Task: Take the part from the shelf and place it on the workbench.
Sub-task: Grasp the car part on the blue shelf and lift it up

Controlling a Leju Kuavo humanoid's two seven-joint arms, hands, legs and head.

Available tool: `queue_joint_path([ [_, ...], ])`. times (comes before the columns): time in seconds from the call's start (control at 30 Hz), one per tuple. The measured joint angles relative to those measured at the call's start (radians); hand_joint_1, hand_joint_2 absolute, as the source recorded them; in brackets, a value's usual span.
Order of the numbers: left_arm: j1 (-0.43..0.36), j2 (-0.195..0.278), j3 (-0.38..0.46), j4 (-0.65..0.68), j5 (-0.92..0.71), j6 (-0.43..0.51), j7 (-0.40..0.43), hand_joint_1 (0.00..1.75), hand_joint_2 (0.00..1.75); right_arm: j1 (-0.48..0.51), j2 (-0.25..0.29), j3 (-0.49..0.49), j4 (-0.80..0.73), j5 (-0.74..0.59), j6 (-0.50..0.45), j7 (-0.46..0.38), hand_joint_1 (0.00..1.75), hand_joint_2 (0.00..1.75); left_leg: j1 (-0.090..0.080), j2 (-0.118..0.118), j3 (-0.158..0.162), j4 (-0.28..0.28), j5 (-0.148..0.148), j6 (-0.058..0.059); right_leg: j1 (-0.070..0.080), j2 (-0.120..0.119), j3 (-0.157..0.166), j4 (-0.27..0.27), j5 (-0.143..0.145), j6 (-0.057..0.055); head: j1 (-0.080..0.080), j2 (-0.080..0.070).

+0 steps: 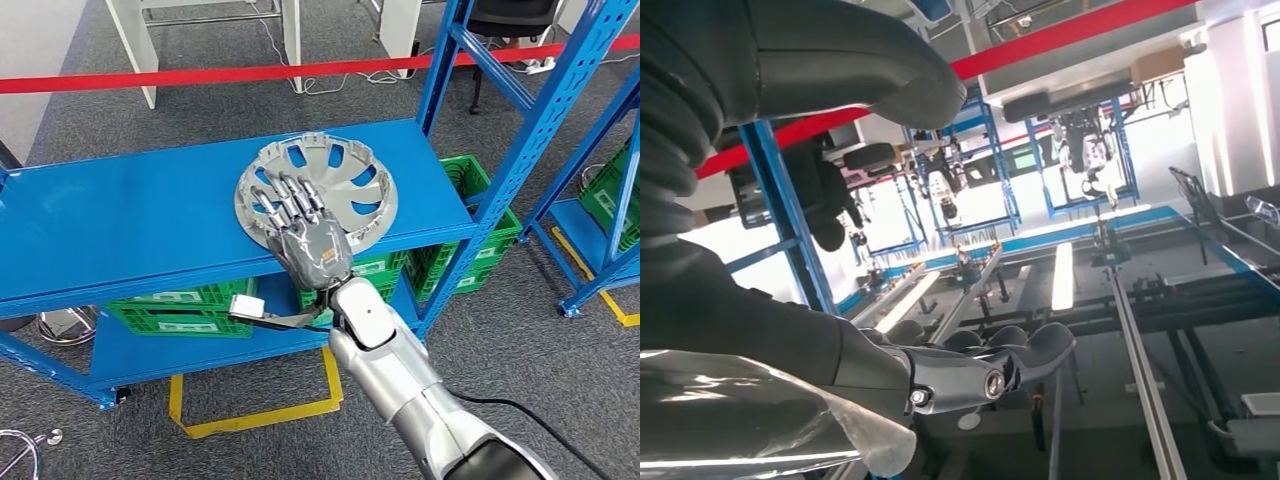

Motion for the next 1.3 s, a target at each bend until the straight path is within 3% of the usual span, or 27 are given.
queue_joint_path([
  [0.93,0.000,-0.004,0.005,0.000,-0.026,0.035,-0.173,0.00,0.00,0.037,0.001,-0.039,-0.043,0.018,0.000,0.020,0.00,1.75,0.000,0.000,0.000,0.000,0.000,0.000,0.000,0.000,0.000,0.000,0.000,0.000,0.000,0.000],
  [1.3,-0.001,-0.006,0.005,0.000,-0.036,0.047,-0.182,0.00,0.00,0.039,-0.008,-0.056,-0.047,0.023,0.000,0.031,0.00,1.75,-0.001,0.000,0.000,0.001,0.000,0.000,-0.001,0.000,0.000,-0.001,0.000,0.000,0.000,0.000],
])
